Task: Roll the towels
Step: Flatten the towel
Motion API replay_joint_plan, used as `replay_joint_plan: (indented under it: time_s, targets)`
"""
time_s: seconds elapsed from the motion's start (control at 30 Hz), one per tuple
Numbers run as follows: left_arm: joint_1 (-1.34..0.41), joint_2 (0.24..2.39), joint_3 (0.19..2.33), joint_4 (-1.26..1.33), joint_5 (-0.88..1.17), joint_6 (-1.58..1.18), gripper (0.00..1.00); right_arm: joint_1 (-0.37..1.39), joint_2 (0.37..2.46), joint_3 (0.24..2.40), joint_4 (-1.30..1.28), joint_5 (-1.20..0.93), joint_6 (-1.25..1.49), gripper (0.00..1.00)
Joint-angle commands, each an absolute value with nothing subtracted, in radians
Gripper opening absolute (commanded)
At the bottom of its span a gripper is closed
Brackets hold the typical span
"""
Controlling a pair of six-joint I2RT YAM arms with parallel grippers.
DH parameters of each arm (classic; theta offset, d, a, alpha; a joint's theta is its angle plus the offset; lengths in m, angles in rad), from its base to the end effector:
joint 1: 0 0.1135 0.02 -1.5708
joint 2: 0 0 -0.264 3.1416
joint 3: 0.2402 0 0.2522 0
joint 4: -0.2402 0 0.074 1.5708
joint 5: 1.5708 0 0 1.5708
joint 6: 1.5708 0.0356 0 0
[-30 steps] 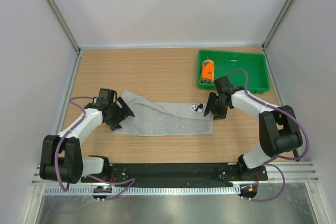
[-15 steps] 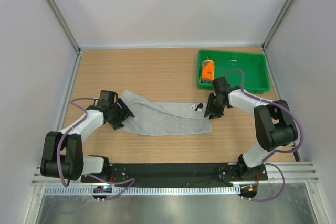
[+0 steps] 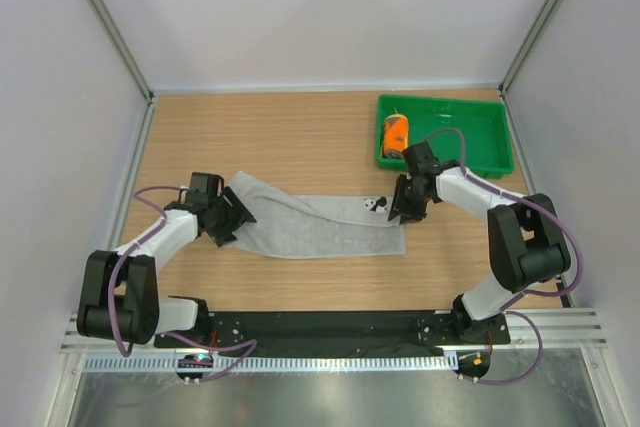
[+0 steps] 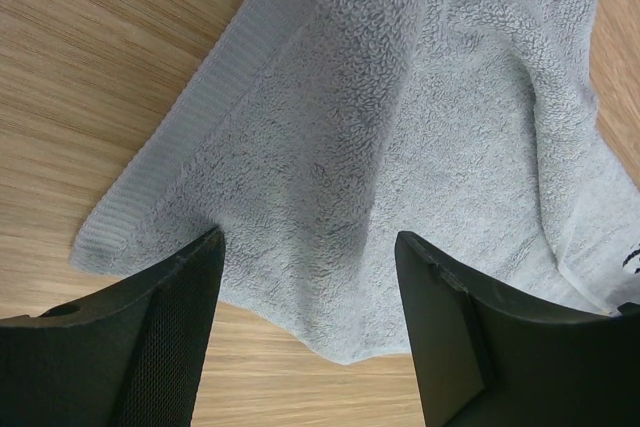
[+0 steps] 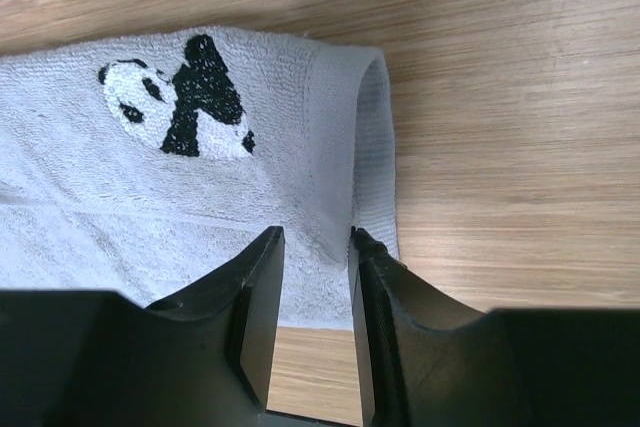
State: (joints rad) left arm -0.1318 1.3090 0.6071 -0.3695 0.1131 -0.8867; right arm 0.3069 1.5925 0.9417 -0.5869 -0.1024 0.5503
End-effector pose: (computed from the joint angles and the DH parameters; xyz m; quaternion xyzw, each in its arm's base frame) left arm 0.2273 -0.0342 0.1601 -0.3436 0.9045 -0.1681 0.1887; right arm 0.2780 0.0919 0.1734 0.1111 0.9786 0.1147 0.1296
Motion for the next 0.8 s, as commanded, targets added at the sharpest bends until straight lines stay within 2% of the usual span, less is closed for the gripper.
replay_joint_plan:
  time_s: [0.0, 0.1, 0.13, 0.23, 0.3, 0.47, 0.6, 0.77]
  targets:
    - [-0.137, 1.328, 0.569, -0.35, 0.055, -0.867, 0.7, 0.319, 1.552, 0.983, -0.607, -0.091, 0.537, 0.39]
    - [-0.137, 1.331, 0.568, -0.348, 0.058, -0.867, 0.7, 0.321, 1.565, 0.979, -0.597, -0.09, 0.534, 0.31]
    - [-0.137, 1.331, 0.568, -0.347, 0.058, -0.865, 0.7, 0.319, 1.569, 0.974, -0.592, -0.098, 0.535, 0.24]
    - [-0.135, 1.328, 0.56, -0.342, 0.06, -0.862, 0.69, 0.322, 1.588, 0.954, -0.566, -0.11, 0.537, 0.14]
    - [-0.137, 1.324, 0.557, -0.341, 0.058, -0.859, 0.66, 0.322, 1.589, 0.946, -0.557, -0.107, 0.54, 0.02]
    - [-0.135, 1.292, 0.552, -0.348, 0.067, -0.856, 0.63, 0.319, 1.568, 0.975, -0.558, -0.097, 0.552, 0.01]
    - [-0.135, 1.252, 0.561, -0.376, 0.057, -0.845, 0.62, 0.272, 1.575, 1.122, -0.575, -0.066, 0.581, 0.01]
    - [-0.137, 1.226, 0.577, -0.417, 0.048, -0.834, 0.62, 0.209, 1.71, 1.314, -0.615, -0.04, 0.609, 0.01]
